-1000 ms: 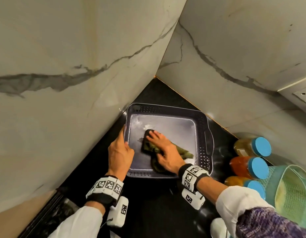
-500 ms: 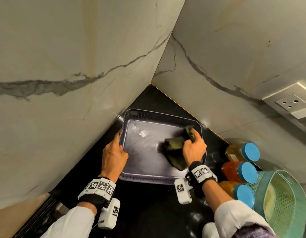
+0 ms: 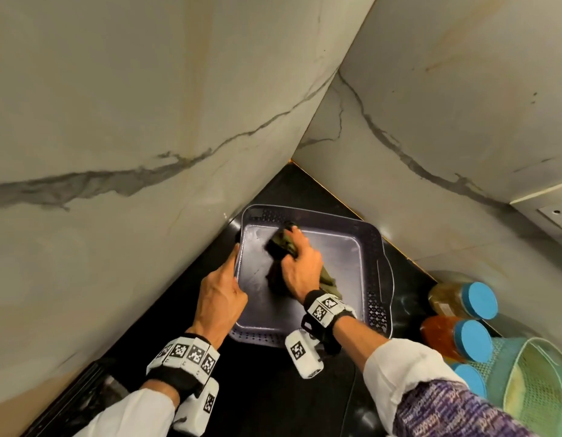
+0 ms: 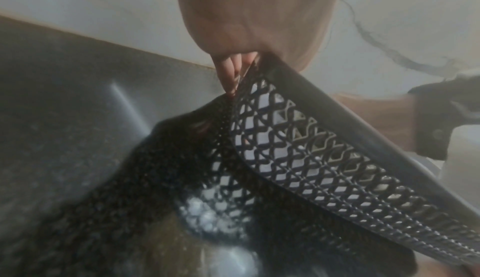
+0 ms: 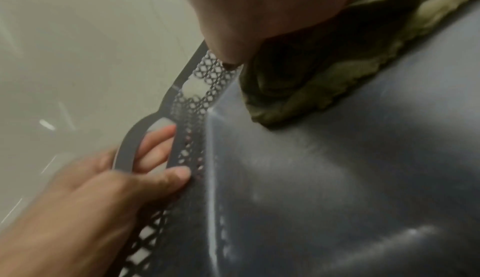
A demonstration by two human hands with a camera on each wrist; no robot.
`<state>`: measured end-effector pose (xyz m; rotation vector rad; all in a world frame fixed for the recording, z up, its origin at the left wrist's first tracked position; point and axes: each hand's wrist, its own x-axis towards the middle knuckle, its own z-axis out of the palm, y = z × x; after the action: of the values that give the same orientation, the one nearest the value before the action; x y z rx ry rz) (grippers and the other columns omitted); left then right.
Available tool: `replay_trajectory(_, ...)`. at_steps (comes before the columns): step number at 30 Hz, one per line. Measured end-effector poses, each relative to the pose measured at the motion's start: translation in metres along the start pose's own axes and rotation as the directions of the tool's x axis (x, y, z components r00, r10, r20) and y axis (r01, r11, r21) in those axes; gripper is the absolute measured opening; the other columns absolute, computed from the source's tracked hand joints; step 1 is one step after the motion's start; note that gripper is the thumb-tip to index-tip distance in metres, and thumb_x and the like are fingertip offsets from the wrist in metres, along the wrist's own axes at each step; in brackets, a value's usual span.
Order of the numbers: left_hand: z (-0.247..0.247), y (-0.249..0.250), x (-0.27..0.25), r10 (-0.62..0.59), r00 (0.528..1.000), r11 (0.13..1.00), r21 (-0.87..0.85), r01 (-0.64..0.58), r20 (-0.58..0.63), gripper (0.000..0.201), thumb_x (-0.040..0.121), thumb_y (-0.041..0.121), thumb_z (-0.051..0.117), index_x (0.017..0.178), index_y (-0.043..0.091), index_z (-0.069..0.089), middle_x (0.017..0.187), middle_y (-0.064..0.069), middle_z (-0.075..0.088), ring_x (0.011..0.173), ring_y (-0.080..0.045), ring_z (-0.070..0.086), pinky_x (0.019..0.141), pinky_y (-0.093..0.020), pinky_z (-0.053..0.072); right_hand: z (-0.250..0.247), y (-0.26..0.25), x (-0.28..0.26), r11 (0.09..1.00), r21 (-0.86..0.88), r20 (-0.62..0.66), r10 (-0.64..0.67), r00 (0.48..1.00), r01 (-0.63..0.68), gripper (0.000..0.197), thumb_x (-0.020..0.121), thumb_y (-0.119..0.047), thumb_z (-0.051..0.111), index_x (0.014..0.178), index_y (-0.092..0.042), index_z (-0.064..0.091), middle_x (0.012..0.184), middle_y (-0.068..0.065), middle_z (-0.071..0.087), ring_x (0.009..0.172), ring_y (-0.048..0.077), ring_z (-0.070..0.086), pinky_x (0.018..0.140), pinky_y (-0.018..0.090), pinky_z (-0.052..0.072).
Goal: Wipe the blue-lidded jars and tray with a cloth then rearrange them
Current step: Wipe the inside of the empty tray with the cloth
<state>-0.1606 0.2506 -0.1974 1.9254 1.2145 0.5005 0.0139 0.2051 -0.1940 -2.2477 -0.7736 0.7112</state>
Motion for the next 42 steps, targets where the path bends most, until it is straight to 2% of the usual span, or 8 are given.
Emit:
replay_trajectory(9, -0.005, 0.002, 0.001, -0.078, 0.996, 0.997, -0.033, 0.077, -0.035, 0.084, 0.071, -0.021, 0.062, 0.15, 0.01, 0.058, 0.105, -0.031, 0.074, 0.093, -0.054, 0.069, 0.075, -0.05, 0.057, 0.01, -0.007, -0.01, 0.953, 0.011, 0.572, -0.254, 0.779, 0.303, 0.084, 0.064, 0.007, 0.046, 0.143, -0.015, 0.065, 0.16, 0.003, 0.049, 0.153, 0.008, 0.033, 0.126, 0.013, 0.013)
replay_trajectory(15, -0.012, 0.006, 0.001, -0.129, 0.992, 0.99, -0.064, 0.128, -0.012, 0.085, 0.07, -0.016, 0.062, 0.15, 0.014, 0.057, 0.109, -0.033, 0.073, 0.098, -0.055, 0.067, 0.079, -0.052, 0.056, -0.016, 0.01, -0.066, 0.967, 0.083, 0.798, -0.208, 0.566, 0.24, 0.074, 0.065, 0.015, 0.046, 0.129, -0.008, 0.074, 0.141, 0.008, 0.068, 0.142, 0.014, 0.055, 0.124, 0.023, 0.032)
replay_trajectory(18, -0.011, 0.007, 0.0, -0.116, 0.993, 0.992, -0.042, 0.116, 0.003, 0.085, 0.069, -0.019, 0.061, 0.149, 0.011, 0.058, 0.106, -0.033, 0.073, 0.094, -0.056, 0.067, 0.077, -0.053, 0.056, -0.046, 0.01, -0.061, 0.985, 0.059, 0.743, -0.152, 0.652, 0.163, 0.07, 0.069, 0.016, 0.043, 0.125, -0.011, 0.077, 0.127, 0.008, 0.076, 0.125, 0.018, 0.069, 0.112, 0.037, 0.052)
replay_trajectory(23, -0.009, 0.003, 0.001, -0.071, 0.996, 0.997, -0.036, 0.073, 0.046, 0.084, 0.071, -0.018, 0.061, 0.15, 0.012, 0.057, 0.105, -0.029, 0.074, 0.094, -0.053, 0.068, 0.078, -0.05, 0.059, -0.08, 0.005, 0.002, 0.989, 0.039, 0.197, -0.146, 0.969, 0.141, 0.08, 0.069, 0.021, 0.043, 0.128, -0.021, 0.076, 0.129, 0.001, 0.074, 0.127, 0.016, 0.066, 0.115, 0.044, 0.049)
replay_trajectory(29, -0.008, -0.003, 0.005, -0.03, 0.999, 0.999, -0.013, 0.031, 0.027, 0.085, 0.069, -0.018, 0.061, 0.149, 0.011, 0.058, 0.099, -0.03, 0.074, 0.087, -0.053, 0.068, 0.072, -0.049, 0.058, -0.028, 0.021, 0.011, 0.907, -0.121, 0.414, -0.323, 0.851, 0.403, 0.088, 0.062, 0.006, 0.046, 0.145, -0.018, 0.062, 0.165, 0.003, 0.041, 0.158, 0.018, 0.028, 0.132, 0.042, 0.019)
replay_trajectory(35, -0.011, 0.0, 0.006, -0.06, 0.998, 0.998, -0.019, 0.06, -0.011, 0.078, 0.072, -0.016, 0.061, 0.144, 0.011, 0.061, 0.101, -0.031, 0.074, 0.092, -0.055, 0.067, 0.074, -0.054, 0.058, -0.023, 0.015, -0.006, 0.885, -0.122, 0.62, -0.287, 0.731, 0.45, 0.088, 0.062, -0.002, 0.045, 0.146, -0.018, 0.062, 0.165, 0.001, 0.043, 0.159, 0.016, 0.026, 0.132, 0.04, 0.015)
replay_trajectory(39, -0.014, 0.007, 0.002, -0.065, 0.998, 0.998, -0.02, 0.065, -0.008, 0.072, 0.072, -0.014, 0.062, 0.14, 0.01, 0.057, 0.104, -0.029, 0.074, 0.092, -0.054, 0.068, 0.073, -0.053, 0.056, -0.027, -0.012, -0.057, 0.911, -0.134, 0.83, -0.112, 0.546, 0.389, 0.082, 0.069, 0.002, 0.049, 0.147, -0.021, 0.06, 0.154, 0.006, 0.057, 0.135, 0.019, 0.06, 0.121, 0.037, 0.041)
replay_trajectory(42, -0.01, 0.004, 0.002, -0.086, 0.996, 0.995, -0.057, 0.084, -0.034, 0.056, 0.069, -0.015, 0.061, 0.119, 0.009, 0.063, 0.098, -0.02, 0.074, 0.088, -0.048, 0.068, 0.073, -0.046, 0.052, -0.044, -0.027, -0.08, 0.904, -0.28, 0.822, 0.052, 0.568, 0.323, 0.07, 0.08, 0.003, 0.052, 0.142, -0.025, 0.065, 0.135, 0.007, 0.072, 0.119, 0.023, 0.068, 0.108, 0.033, 0.052)
